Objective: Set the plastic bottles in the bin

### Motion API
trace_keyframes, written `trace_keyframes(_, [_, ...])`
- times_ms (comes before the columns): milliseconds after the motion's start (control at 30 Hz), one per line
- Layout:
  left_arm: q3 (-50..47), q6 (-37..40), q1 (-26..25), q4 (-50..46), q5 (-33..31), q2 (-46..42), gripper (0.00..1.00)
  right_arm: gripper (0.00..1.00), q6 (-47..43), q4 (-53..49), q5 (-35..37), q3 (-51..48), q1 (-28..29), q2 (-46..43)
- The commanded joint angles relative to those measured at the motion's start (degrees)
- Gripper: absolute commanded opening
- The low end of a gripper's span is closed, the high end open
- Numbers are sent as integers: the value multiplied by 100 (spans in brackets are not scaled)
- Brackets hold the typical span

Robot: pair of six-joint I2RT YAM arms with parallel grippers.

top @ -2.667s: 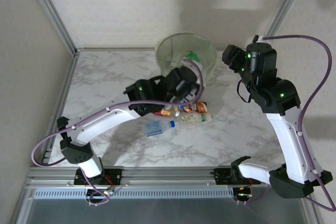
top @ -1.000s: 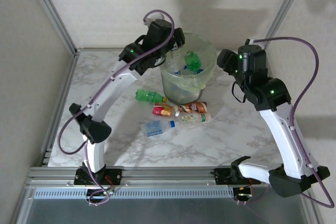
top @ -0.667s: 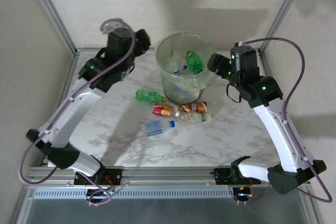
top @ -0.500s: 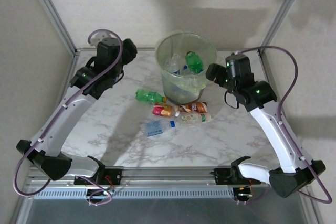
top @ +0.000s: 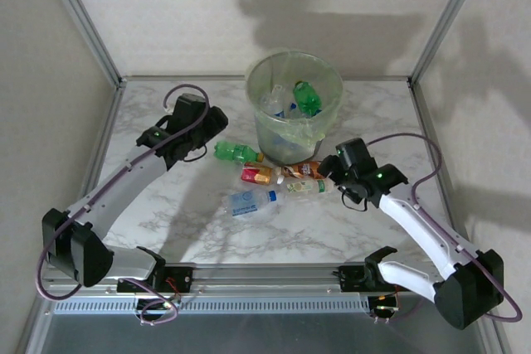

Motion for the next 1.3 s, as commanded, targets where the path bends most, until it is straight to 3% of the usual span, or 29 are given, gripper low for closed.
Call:
trace_keyframes(0, [-272, -138, 58, 299, 411, 238, 75, 91, 863, 549, -391, -220, 182, 108])
trace_keyframes(233, [-414, 79, 60, 406, 601, 415, 76, 94, 1547, 1253, -894, -336, 297, 621])
trace_keyframes(700, [-616, 428, 121, 393, 668, 349, 77, 96, 2224, 1884, -1089, -330, 543, 1453])
trace_keyframes(1267, [-722, 509, 184, 449, 809, 352, 76, 87, 2449, 1379, -931, -194, 680, 2217])
